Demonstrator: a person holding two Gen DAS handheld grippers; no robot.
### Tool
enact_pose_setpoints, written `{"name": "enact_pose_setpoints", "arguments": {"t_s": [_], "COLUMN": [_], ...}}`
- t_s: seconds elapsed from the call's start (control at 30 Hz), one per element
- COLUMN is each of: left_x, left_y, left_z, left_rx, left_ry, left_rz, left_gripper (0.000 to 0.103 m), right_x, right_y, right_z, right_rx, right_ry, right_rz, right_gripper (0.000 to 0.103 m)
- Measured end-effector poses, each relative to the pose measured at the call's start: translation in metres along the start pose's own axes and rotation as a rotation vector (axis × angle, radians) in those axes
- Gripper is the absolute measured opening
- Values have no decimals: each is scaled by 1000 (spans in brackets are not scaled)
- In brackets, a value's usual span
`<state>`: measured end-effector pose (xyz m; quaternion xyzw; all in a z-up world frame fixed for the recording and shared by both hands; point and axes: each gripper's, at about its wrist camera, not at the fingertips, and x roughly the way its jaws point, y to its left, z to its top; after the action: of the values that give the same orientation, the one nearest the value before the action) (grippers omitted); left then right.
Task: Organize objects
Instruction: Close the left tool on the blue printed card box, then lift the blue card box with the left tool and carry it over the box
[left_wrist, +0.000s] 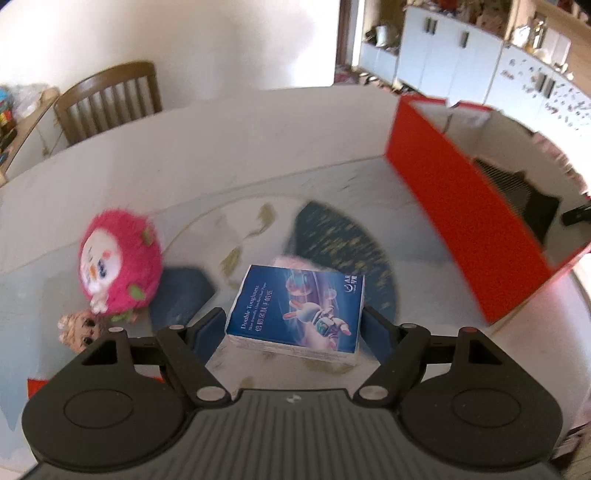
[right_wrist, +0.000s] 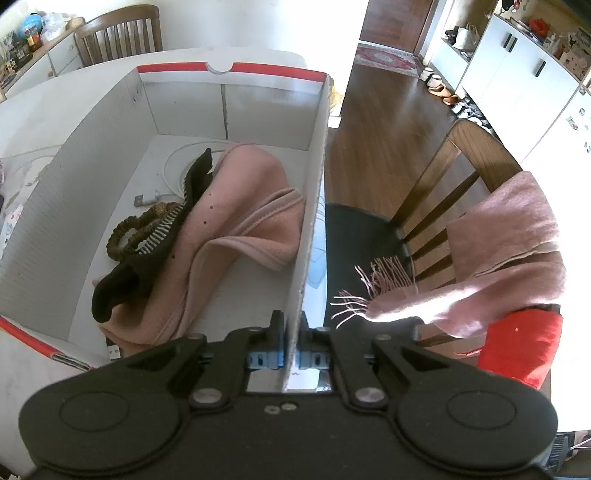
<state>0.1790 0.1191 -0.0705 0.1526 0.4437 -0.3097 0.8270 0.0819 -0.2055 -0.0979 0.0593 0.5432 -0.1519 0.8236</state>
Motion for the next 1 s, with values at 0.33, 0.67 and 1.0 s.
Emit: {"name": "enact_pose_setpoints", "arguments": {"t_s": [0.33,0.67,1.0], "left_x": [-26,-27,-6], "left_y": [-65,-130,-192], "left_z": [45,80,102], "left_rx": [129,277,391], "left_ry": [-79,-113,-111], "left_rz": [-122,-207,-241], "left_gripper": [79,79,78], "right_x": [-1,0,-1], "right_y": [-1,-1,-2], "right_z": [0,0,-2], "right_rx": [-3,-10,-14], "right_ry": [-4,-6,-14], "right_rz": [3,10,21], "right_gripper": [4,4,5]}}
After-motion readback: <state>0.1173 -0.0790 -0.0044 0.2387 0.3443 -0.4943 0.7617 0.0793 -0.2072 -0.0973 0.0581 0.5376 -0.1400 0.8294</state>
